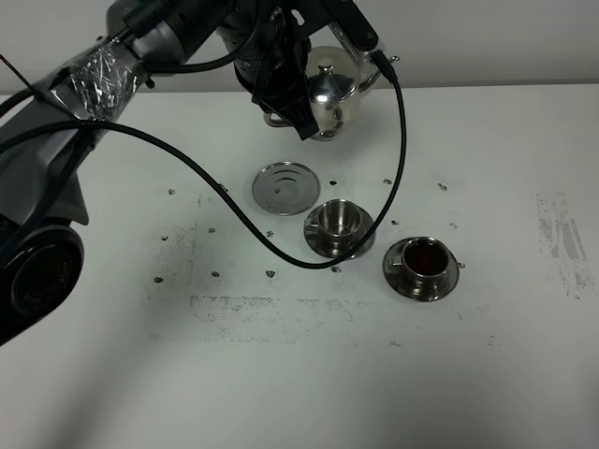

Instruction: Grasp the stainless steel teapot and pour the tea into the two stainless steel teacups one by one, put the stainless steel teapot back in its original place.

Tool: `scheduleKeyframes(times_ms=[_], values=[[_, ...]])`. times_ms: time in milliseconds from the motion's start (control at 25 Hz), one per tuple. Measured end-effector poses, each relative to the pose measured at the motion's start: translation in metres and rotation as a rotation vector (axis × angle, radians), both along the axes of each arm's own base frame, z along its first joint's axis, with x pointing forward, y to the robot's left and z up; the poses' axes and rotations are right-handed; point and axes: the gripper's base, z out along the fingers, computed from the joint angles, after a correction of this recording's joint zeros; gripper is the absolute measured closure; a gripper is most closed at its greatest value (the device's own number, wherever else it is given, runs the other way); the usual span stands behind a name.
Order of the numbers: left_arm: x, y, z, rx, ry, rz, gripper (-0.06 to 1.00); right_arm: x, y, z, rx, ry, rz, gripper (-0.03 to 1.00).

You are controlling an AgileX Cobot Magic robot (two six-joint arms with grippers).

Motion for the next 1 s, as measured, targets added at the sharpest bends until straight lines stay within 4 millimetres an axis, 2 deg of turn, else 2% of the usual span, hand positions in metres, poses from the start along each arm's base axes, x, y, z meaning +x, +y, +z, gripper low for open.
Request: scheduleKeyframes(times_ms=[320, 720, 880, 1000], values=[[-0.002, 0.01, 0.006, -0.005, 0.009, 0.021, 0.76, 0.0, 0.0, 0.0, 0.001, 0.0, 0.001, 0.52], [-0.005, 0.027, 0.037, -0.036, -0.045, 0.051, 0.76, 0.0, 0.0, 0.0, 0.001, 0.0, 0.001, 0.52], [-0.003, 0.036, 0.032, -0.028, -0.022, 0.082, 0.76, 0.0, 0.0, 0.0, 0.001, 0.0, 0.001, 0.52], [-0.01, 0.048, 0.026, -0.019, 0.033, 0.103, 0.76, 0.0, 0.0, 0.0, 0.001, 0.0, 0.001, 0.52]])
